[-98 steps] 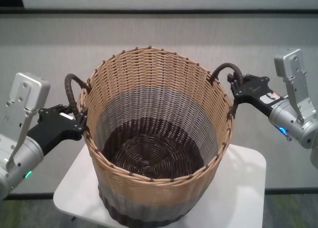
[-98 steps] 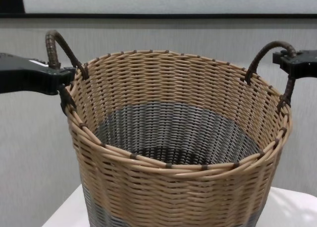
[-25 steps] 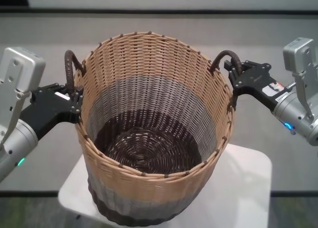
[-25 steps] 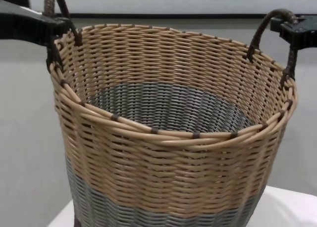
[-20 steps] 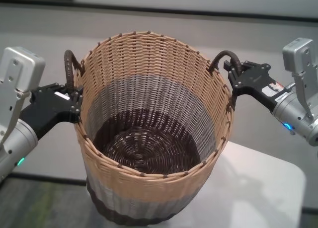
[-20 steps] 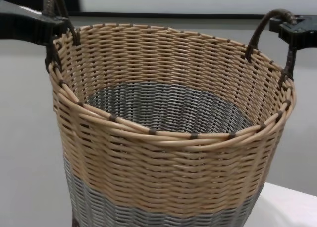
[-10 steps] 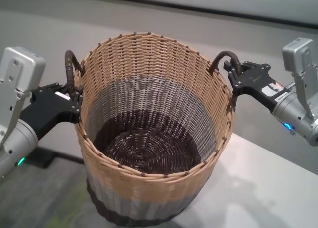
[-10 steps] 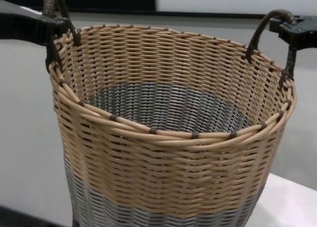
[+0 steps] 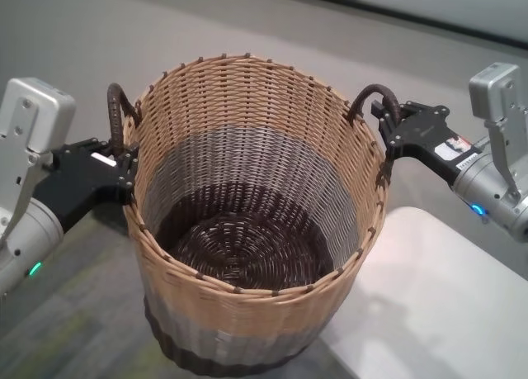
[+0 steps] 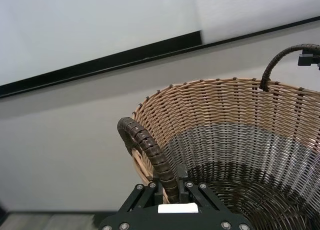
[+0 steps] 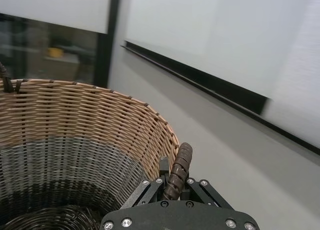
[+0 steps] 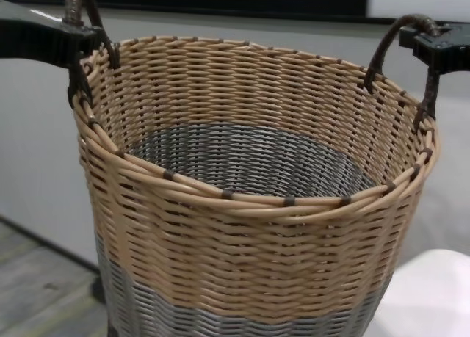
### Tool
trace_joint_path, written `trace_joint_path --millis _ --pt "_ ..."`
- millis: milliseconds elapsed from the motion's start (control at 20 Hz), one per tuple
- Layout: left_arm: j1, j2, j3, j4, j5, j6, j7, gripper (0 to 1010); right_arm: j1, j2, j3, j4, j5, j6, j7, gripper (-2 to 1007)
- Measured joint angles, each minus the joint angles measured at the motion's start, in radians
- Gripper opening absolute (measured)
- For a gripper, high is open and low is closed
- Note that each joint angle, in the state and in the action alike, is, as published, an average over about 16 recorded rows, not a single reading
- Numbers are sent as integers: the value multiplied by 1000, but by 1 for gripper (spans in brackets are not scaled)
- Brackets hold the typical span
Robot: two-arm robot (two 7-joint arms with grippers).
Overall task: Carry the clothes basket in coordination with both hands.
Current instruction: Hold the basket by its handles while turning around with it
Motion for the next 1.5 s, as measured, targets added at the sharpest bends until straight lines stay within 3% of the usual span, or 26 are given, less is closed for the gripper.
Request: trace_joint_path --millis 1500 --pt "0 0 0 0 0 0 0 184 0 0 0 0 0 0 0 106"
